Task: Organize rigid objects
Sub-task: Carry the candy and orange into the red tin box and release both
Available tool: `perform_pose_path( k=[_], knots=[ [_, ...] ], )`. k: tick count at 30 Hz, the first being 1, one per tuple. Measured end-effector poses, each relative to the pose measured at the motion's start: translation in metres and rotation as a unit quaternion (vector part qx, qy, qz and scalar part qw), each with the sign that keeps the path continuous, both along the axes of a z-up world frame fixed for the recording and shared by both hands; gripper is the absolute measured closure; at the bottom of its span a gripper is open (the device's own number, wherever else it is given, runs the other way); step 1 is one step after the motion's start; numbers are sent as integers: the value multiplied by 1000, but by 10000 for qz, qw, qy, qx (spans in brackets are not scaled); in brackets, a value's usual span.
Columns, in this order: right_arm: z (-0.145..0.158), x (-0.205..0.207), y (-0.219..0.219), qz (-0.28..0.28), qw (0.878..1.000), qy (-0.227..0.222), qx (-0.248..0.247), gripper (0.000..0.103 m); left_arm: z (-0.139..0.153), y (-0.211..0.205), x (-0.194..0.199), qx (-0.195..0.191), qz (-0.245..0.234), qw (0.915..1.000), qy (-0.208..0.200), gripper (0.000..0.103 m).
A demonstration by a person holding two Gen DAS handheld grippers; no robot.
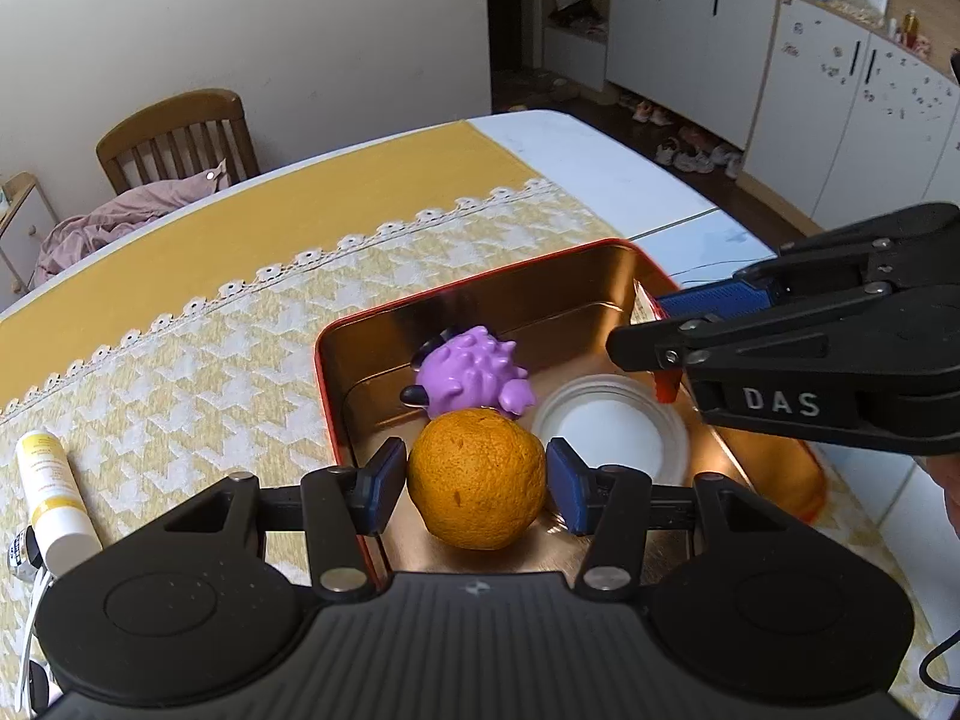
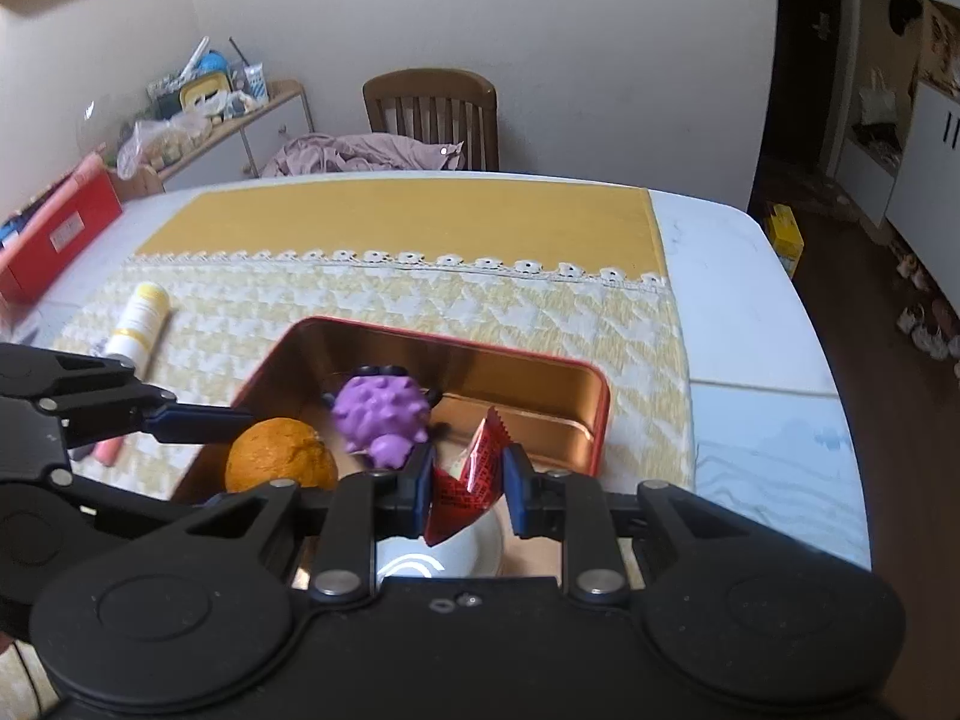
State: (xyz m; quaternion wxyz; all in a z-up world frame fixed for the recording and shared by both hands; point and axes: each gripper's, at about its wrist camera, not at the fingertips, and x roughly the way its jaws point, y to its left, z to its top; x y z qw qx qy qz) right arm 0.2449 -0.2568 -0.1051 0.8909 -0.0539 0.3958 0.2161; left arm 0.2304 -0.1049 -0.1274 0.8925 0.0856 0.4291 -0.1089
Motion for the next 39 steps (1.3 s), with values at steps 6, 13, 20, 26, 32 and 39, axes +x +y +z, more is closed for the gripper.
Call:
perform_pose_path(
  k=[6, 13, 20, 26, 32, 39],
  knots=[
    [-16, 23, 9, 152, 9995, 99, -261, 80, -10, -2, 14, -47, 166, 9996, 210, 52],
    [-30, 37, 14, 257, 9984, 217, -465, 80, -13, -8, 20, 25, 151, 9997, 208, 52],
    [-32, 36, 16, 422, 9971, 189, -602, 74, -14, -9, 18, 55, 166, 9997, 155, 52],
    [-23, 27, 10, 404, 9974, 194, -570, 63, -13, -9, 17, 59, 165, 9998, 134, 52],
    [-12, 18, 0, 309, 9988, 165, -355, 59, -6, -11, 11, -48, 86, 9999, 57, 49],
    [2, 4, -11, 187, 9996, 168, -109, 56, 7, -10, -2, -247, -13, 9997, -82, 48]
  ],
)
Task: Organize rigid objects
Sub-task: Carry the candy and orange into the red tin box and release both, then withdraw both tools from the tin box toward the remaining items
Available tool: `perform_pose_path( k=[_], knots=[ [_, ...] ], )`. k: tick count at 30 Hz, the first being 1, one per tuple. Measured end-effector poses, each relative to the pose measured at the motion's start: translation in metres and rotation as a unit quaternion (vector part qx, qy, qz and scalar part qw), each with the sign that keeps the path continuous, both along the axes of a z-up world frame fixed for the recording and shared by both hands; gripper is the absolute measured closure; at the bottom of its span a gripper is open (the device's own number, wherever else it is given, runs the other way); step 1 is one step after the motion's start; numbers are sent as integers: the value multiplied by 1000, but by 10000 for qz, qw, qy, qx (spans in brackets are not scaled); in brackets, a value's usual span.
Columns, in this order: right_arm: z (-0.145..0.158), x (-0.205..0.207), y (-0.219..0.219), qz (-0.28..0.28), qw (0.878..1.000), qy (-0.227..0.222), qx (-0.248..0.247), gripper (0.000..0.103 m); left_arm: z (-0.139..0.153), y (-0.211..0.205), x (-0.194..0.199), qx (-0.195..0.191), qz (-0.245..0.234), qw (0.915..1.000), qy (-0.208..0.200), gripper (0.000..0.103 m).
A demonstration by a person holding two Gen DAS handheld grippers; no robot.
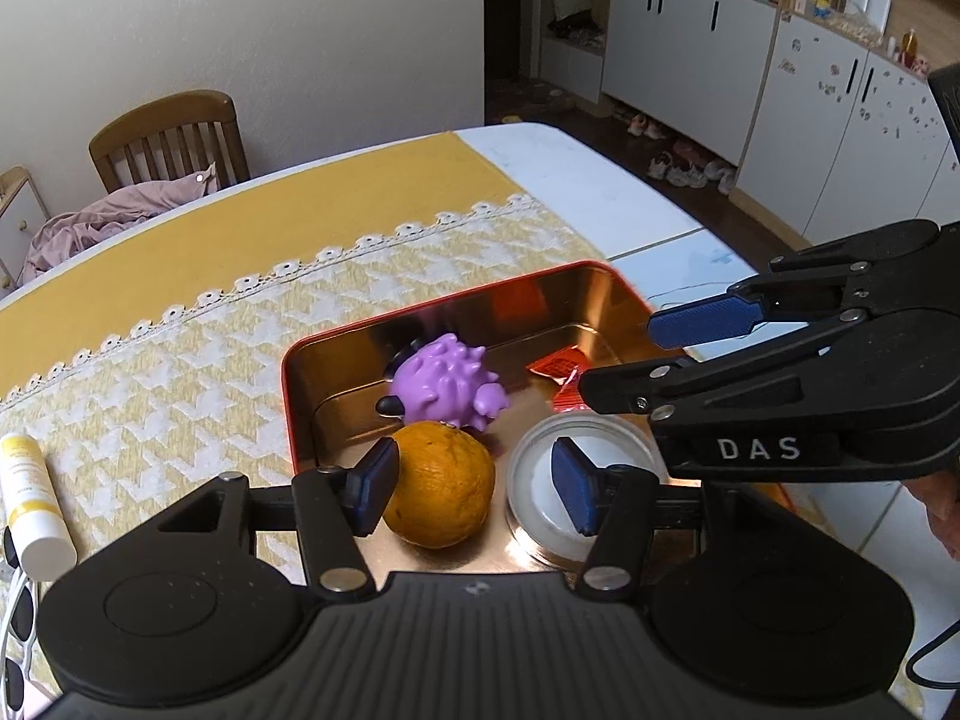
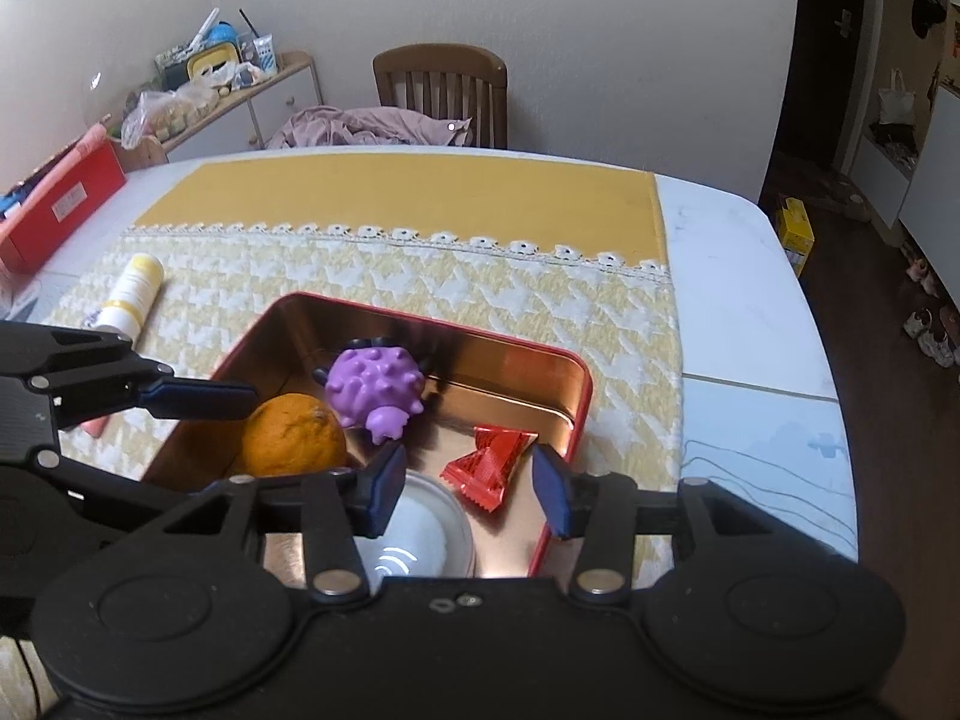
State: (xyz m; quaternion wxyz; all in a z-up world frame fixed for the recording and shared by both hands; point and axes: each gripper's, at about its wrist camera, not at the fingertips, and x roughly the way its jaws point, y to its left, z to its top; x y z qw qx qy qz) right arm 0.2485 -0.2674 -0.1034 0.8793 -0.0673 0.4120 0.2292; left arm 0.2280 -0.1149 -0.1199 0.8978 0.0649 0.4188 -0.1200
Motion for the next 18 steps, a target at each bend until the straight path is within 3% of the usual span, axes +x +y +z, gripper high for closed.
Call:
perform_pose_path(
  k=[16, 18],
  knots=[
    [32, -42, -2, -337, 9982, -117, 483, 36, 35, 33, -38, -325, -35, 9991, -259, 47],
    [35, -48, 2, -369, 9980, -136, 499, 30, 38, 41, -43, -344, -21, 9990, -302, 39]
  ],
)
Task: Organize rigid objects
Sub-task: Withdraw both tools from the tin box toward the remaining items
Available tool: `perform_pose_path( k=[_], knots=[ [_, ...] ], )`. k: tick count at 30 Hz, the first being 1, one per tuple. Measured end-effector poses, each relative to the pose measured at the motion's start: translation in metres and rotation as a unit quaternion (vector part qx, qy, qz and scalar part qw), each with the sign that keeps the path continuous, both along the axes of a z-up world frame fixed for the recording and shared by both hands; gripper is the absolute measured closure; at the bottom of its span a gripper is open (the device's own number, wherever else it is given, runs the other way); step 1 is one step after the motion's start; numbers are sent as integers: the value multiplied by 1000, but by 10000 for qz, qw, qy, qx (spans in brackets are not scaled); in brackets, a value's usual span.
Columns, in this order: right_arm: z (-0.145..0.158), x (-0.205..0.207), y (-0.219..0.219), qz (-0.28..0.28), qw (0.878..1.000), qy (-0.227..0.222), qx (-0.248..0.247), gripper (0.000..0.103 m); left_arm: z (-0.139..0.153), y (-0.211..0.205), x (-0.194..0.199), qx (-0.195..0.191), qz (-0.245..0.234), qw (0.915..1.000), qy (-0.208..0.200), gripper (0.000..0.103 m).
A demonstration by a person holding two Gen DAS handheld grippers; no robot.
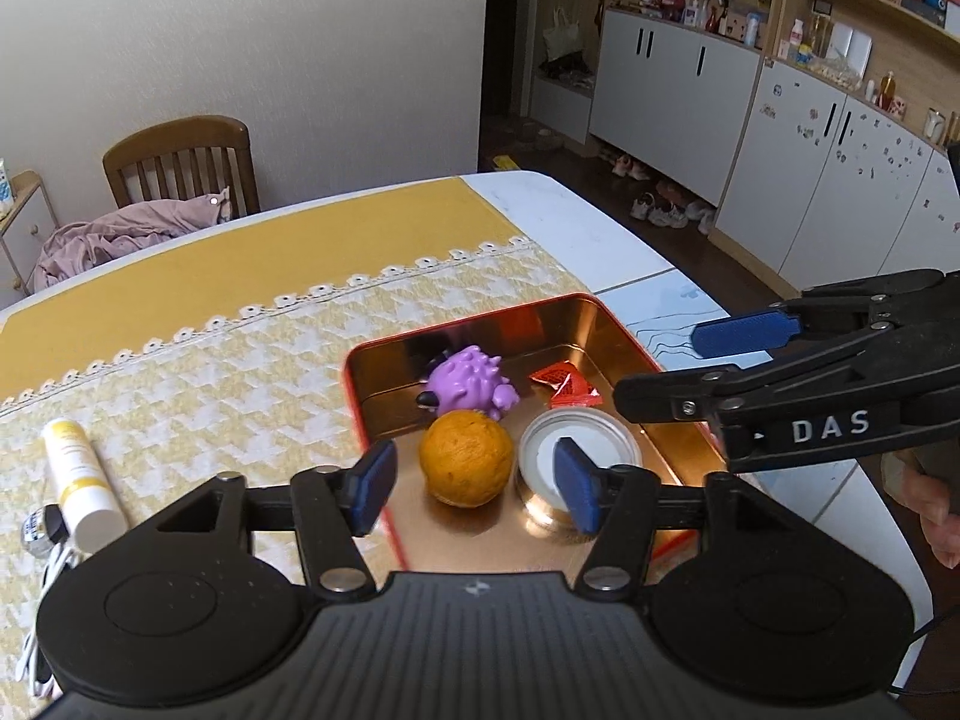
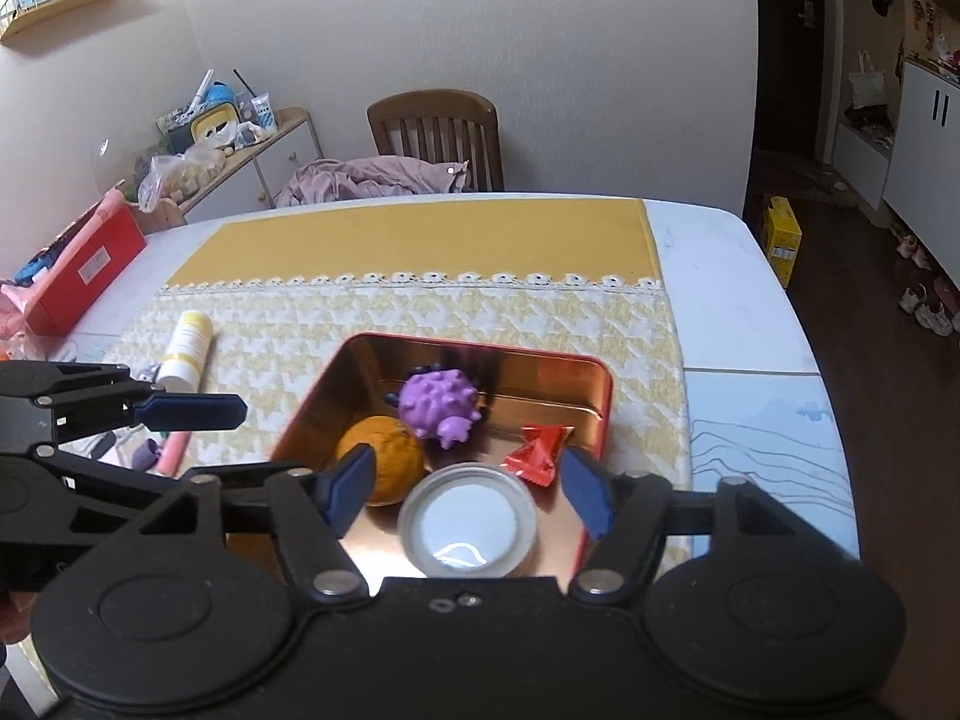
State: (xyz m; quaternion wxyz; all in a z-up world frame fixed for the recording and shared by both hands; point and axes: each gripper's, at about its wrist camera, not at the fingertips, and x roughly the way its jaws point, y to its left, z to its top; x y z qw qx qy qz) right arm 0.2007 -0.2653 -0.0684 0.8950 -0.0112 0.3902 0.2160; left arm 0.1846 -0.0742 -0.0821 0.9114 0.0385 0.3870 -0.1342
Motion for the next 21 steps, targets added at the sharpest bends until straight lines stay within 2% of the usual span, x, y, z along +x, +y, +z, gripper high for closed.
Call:
perform_pose_path(
  k=[2, 7, 11, 21],
  knots=[
    [3, -6, 5, -25, 10000, -59, 23, 26, 3, 9, -6, -25, 51, 10000, -82, 30],
    [9, -22, 21, 5, 9999, -140, 86, 15, 7, 33, -19, -103, 93, 9998, -118, 30],
    [11, -32, 41, 87, 9998, -180, 77, 8, 11, 56, -27, -178, 211, 9994, -198, 22],
    [12, -51, 94, 225, 9989, -211, 347, 0, 13, 123, -42, -202, 510, 9980, -313, 21]
  ],
)
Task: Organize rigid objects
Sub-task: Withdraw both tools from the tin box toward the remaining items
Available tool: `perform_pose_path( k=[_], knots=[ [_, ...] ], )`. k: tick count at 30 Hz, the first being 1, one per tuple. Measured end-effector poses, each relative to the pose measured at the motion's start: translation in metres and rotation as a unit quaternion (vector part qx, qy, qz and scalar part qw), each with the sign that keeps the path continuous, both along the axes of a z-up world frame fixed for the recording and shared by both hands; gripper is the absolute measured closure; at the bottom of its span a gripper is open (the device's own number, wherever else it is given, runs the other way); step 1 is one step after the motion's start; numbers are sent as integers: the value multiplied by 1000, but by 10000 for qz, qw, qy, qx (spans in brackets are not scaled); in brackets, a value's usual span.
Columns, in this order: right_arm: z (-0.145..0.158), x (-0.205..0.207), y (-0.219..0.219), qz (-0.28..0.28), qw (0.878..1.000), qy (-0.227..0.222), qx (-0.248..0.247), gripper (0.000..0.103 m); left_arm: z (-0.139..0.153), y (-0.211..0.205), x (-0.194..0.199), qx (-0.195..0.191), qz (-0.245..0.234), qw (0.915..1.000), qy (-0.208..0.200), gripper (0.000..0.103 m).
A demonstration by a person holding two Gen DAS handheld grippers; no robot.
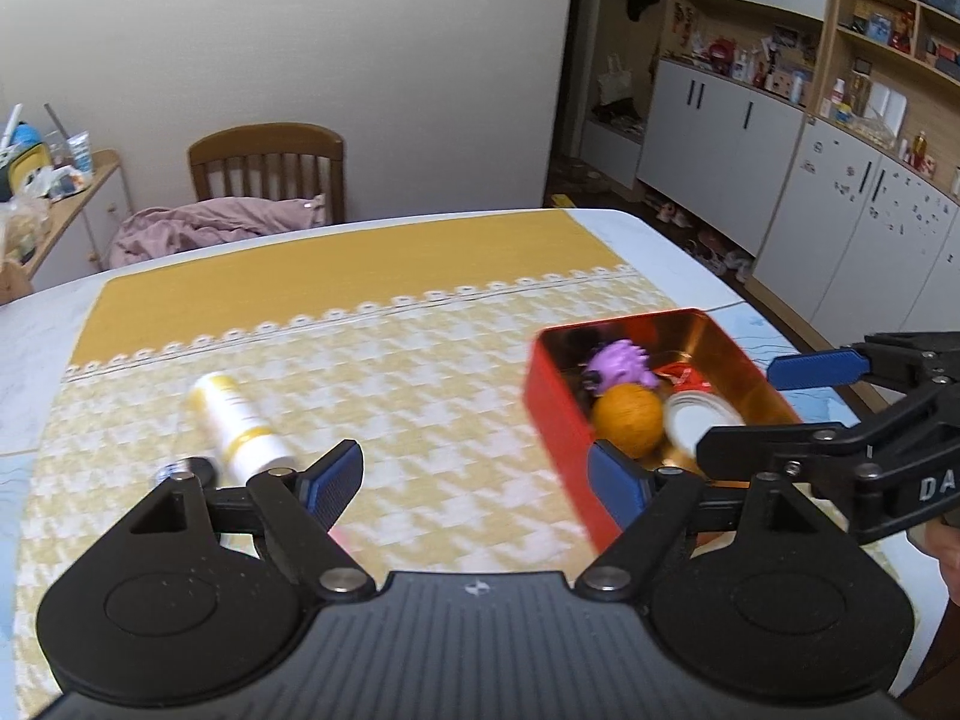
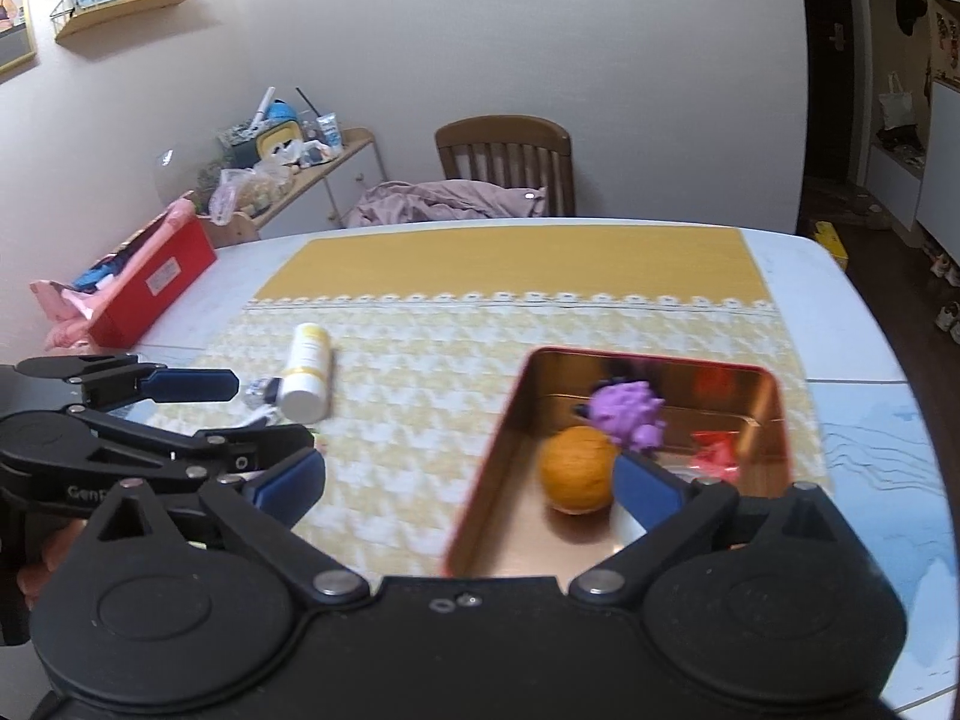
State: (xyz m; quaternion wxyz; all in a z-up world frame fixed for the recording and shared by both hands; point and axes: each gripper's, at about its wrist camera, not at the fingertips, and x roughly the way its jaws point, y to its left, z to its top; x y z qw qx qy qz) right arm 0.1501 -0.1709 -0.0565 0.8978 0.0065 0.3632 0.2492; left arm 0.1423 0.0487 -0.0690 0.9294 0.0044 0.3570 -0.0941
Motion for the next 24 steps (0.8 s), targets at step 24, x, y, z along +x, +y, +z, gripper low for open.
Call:
perform_pose_path(
  k=[24],
  knots=[
    [-45, 4, 134, 289, 9975, 217, -610, 1, -62, 157, -18, 235, 692, 9962, 476, 21]
  ],
)
